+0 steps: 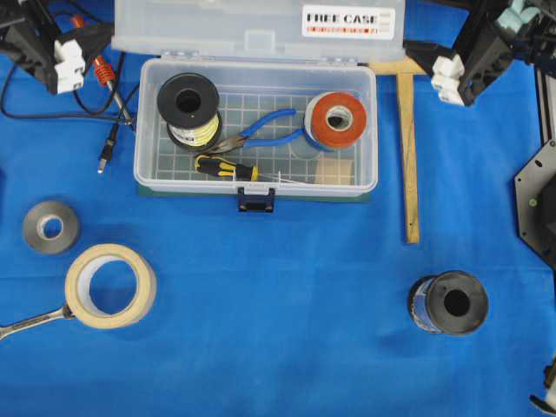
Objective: Open the tool box with both arms.
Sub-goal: 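Push the lid fully back past vertical with both grippers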
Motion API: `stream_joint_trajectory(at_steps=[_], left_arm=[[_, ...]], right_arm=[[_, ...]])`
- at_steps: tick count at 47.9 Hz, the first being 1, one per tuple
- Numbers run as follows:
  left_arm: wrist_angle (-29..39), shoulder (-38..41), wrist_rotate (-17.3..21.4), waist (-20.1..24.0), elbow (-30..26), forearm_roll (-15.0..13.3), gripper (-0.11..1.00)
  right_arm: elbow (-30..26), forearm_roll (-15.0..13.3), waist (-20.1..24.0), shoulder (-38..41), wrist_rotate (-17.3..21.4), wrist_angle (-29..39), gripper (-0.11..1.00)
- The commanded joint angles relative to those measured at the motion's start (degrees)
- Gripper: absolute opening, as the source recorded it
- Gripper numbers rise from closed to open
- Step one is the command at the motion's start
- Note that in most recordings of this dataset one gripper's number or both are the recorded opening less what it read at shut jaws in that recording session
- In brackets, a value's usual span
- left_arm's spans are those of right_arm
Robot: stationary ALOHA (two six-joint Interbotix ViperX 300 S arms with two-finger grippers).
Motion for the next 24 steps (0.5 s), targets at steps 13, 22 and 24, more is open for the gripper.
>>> stream_joint_trajectory(at_steps=[13, 22, 24], left_arm=[[-1.6, 2.8, -0.1, 2.2, -4.3, 0.3, 0.9], [-1.6, 3.8, -0.1, 3.9, -4.9, 0.3, 0.9], [-1.6, 4.1, -0.1, 4.1, -5.2, 0.3, 0.9]], right_arm=[[-3.8, 0.1, -3.1, 3.5, -0.3, -1.8, 0.85], [-5.1, -0.3, -5.4, 5.8, -0.4, -1.7, 0.85], [-5.4, -0.4, -5.8, 6.3, -0.4, -1.8, 0.85]])
